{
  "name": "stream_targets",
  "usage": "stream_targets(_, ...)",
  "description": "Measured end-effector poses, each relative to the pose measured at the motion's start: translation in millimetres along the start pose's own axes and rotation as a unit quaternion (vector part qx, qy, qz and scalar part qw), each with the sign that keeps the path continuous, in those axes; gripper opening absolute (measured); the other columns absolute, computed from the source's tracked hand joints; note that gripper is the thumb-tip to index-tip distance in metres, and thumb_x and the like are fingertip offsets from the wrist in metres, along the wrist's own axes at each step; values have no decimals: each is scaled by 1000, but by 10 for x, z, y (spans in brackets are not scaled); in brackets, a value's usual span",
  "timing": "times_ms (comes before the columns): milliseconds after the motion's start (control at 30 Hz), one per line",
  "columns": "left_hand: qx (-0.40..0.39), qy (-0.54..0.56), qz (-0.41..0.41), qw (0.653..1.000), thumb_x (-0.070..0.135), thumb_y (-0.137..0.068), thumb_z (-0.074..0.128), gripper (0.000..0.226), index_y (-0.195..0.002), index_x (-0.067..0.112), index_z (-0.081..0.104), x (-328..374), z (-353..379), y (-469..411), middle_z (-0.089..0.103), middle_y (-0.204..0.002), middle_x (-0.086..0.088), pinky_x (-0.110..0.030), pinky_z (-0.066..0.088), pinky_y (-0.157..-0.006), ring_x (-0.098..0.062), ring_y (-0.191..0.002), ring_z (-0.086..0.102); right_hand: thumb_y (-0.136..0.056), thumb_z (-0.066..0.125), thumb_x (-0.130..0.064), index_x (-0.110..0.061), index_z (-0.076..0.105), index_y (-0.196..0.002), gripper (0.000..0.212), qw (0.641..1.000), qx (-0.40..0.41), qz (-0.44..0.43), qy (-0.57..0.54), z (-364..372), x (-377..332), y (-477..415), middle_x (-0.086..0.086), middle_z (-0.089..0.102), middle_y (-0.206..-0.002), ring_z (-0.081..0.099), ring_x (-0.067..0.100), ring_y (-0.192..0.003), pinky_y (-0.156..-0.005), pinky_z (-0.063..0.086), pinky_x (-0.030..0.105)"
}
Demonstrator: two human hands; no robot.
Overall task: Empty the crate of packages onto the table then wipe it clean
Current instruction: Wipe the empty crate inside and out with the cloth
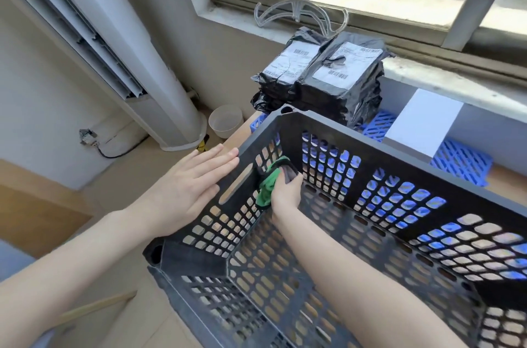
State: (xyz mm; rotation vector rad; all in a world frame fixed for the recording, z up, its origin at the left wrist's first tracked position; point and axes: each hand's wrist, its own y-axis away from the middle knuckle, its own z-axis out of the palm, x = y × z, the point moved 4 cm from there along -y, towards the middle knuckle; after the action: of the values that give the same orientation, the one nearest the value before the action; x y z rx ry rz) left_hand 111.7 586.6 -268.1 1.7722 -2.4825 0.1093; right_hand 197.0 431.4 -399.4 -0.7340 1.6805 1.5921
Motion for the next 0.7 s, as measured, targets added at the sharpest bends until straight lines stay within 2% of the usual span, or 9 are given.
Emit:
stream_targets(100,-17,12,-13,1000,32,-101,25,53,-154,28,25,-4,-2,16,15,-161,18,-41,13,-121,-8,-150,8,-96,53,-34,-19,48,-123,32,997,-21,-23,-66,3,-101,208,1,59,-120,56,19,-106,-83,40,26)
stream_targets(233,-21,28,-32,999,33,-100,27,55,-155,26,21,36,8,60,13,-162,17,-41,15,-121,-8,-150,7,-91,61,-32,-23,47,-128,41,987,-79,-93,-100,31,-219,529,-2,57,-126,55,13,-113,-100,44,31)
stream_targets(367,3,69,-60,996,33,-98,29,55,-152,24,30,56,-31,187,21,-160,16,-31,12,-121,-8,-150,8,-85,67,-24,-29,51,-124,42,963,-104,-246,-30,0,-228,839,-17,55,-120,50,0,-114,-102,40,25)
stream_targets(467,10,104,-82,991,32,-97,31,53,-150,27,34,49,-20,330,25,-158,17,-23,9,-121,-7,-150,9,-80,71,-14,-23,58,-115,38,920,-155,-357,39,-7,-90,1065,-10,55,-114,50,1,-110,-97,43,25)
stream_targets(533,-2,126,-96,987,33,-96,30,54,-150,32,31,39,0,389,24,-158,20,-22,8,-120,-5,-149,8,-77,73,-14,-19,60,-110,36,890,-218,-392,81,28,76,1223,-9,50,-111,49,0,-107,-93,45,22)
stream_targets(600,-11,133,-98,986,35,-95,28,55,-149,34,29,34,2,400,23,-157,23,-21,8,-120,-3,-149,7,-76,75,-15,-16,60,-107,34,870,-252,-407,114,61,193,1277,-7,46,-109,47,-4,-103,-91,41,14)
stream_targets(700,-5,132,-107,985,33,-95,30,53,-148,33,33,27,-42,430,26,-155,24,-20,9,-119,-1,-148,8,-80,73,-14,-14,61,-102,25,884,-212,-403,109,76,59,1157,-3,50,-105,49,-3,-96,-87,37,8)
